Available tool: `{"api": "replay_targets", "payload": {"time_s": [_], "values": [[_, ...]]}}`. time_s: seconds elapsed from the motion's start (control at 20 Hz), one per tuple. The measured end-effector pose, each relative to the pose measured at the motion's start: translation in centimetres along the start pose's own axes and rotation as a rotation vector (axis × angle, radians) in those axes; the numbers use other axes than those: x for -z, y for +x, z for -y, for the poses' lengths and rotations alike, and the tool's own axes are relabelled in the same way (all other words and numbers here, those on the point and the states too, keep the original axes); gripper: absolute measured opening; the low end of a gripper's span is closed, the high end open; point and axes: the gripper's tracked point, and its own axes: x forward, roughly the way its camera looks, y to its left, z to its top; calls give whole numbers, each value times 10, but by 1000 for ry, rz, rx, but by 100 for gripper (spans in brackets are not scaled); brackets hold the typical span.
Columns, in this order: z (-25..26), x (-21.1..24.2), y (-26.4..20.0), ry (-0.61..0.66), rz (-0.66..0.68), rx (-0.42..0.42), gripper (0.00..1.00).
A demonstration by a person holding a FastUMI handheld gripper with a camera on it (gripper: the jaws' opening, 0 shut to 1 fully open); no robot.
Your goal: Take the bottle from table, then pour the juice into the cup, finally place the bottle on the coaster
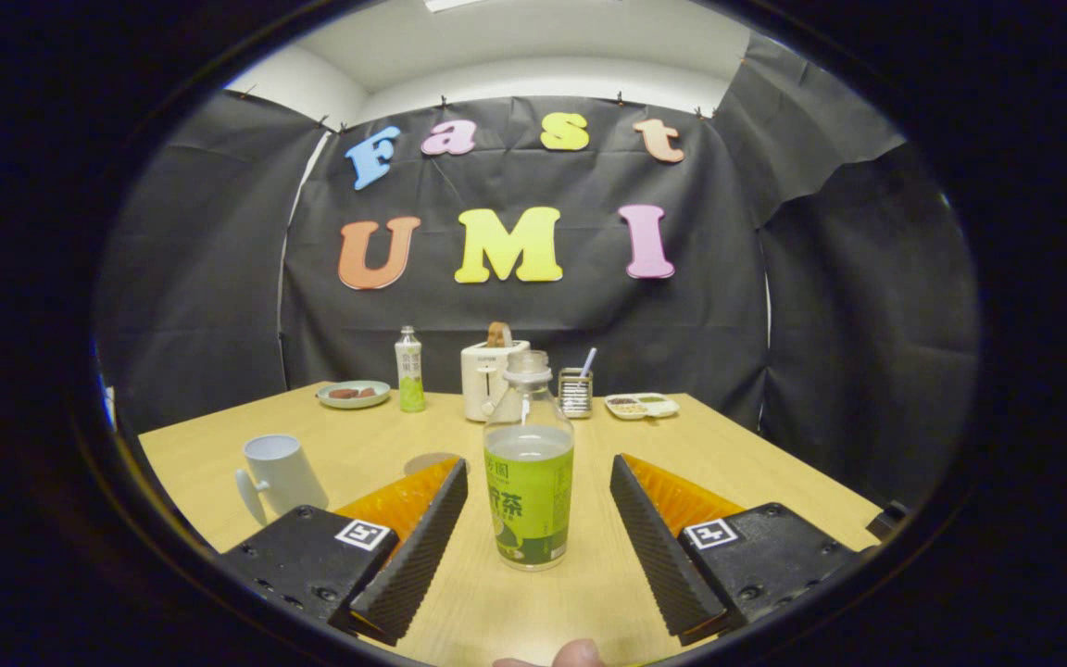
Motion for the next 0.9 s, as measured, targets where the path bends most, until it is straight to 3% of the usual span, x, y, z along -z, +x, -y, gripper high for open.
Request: {"api": "replay_targets", "payload": {"time_s": [0.9], "values": [[-6, 34, 68, 59, -135, 39, 100]]}}
